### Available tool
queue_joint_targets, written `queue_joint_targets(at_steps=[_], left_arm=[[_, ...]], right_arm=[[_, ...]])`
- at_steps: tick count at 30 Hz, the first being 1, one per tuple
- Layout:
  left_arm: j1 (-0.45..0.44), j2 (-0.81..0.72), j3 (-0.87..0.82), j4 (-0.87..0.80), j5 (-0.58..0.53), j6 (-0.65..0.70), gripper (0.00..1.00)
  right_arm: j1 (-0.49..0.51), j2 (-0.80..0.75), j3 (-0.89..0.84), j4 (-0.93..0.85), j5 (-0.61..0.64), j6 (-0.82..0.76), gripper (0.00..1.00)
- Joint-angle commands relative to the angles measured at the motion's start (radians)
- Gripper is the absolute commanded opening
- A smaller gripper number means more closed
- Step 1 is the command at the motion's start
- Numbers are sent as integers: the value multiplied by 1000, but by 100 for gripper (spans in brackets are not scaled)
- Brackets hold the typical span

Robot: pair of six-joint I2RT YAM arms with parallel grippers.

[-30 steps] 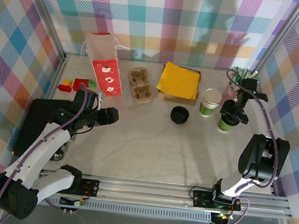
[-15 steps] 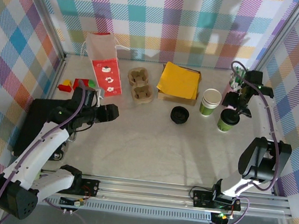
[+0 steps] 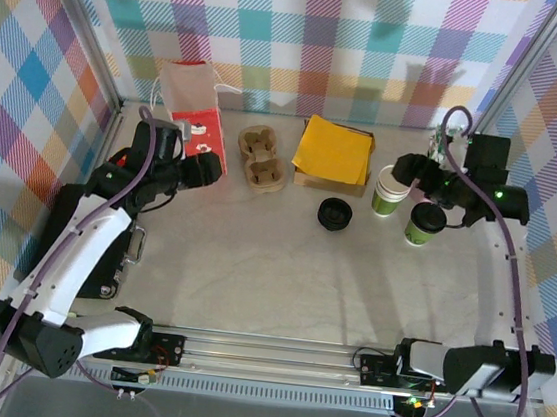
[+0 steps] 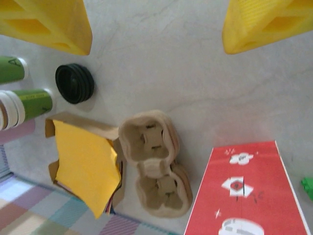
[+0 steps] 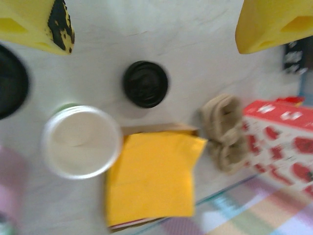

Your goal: Pack the takeout coffee

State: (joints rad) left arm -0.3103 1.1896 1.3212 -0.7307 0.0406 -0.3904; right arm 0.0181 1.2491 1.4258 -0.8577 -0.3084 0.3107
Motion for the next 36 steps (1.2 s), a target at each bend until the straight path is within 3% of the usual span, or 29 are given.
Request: queue_joint_targets(at_steps=[1, 6, 13, 25, 36], left_arm=[[9, 49, 55, -2, -27, -21, 70], [-7, 148, 44, 95, 56, -81, 64], [-104, 359, 78, 162, -17, -131, 62], [-136, 696, 233, 174, -166, -182, 59], [-139, 810, 308, 167, -227, -182, 49]], right_arm=[[77, -15, -40, 75, -101, 80, 86], [200, -24, -99, 143, -99, 119, 85], [290, -16, -184, 187, -70, 145, 83], [302, -53, -301, 177, -25, 123, 84], [302, -68, -323, 151, 28, 102, 84]])
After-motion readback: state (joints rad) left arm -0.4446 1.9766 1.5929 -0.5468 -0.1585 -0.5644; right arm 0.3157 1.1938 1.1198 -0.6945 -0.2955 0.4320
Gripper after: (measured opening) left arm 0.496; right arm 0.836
